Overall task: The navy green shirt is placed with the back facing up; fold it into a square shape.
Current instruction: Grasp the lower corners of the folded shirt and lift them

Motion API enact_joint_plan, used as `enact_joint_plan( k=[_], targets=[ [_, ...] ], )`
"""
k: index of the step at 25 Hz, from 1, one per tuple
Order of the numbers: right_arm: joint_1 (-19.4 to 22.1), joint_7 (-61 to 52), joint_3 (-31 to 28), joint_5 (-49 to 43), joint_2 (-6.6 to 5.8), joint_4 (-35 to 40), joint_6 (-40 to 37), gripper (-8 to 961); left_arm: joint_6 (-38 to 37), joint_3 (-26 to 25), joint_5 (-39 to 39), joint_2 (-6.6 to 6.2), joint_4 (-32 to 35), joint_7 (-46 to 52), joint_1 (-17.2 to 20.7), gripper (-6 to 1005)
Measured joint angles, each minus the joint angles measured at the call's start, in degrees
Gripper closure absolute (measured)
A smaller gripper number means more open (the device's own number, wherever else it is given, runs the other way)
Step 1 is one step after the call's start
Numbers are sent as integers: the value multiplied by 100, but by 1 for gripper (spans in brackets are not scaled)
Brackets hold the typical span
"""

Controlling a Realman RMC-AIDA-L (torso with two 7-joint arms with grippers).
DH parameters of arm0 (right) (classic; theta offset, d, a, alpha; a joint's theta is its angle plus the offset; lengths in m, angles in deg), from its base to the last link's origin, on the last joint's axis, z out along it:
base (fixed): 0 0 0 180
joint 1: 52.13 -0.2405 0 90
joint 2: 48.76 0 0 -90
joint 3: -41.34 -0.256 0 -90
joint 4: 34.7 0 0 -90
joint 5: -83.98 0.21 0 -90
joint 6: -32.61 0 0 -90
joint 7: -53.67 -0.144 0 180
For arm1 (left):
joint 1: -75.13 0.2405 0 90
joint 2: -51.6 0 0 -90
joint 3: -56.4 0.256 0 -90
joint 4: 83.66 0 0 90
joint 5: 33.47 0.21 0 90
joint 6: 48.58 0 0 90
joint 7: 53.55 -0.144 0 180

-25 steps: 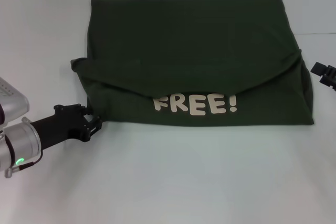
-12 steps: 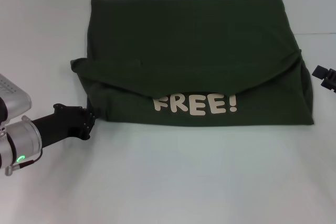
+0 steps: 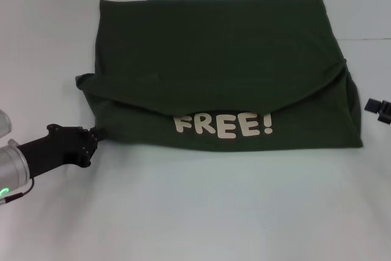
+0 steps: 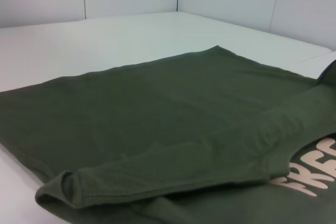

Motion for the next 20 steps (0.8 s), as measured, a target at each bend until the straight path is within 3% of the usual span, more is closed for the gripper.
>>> enact_joint_plan(
  k=[10,16,20],
  targets=[
    [-263,-702,746,-397,-68,25,834,210,5,-3,110,0,-6,-5,11,996],
    [-486,-1109,1319,-469,-11,-13,1271,211,27,-2,110,0,-18,-2,-27,996],
    [-534,-1145,1380,-474,8,1,1318,211,28,-3,110,0,-21,0,-43,997]
  ],
)
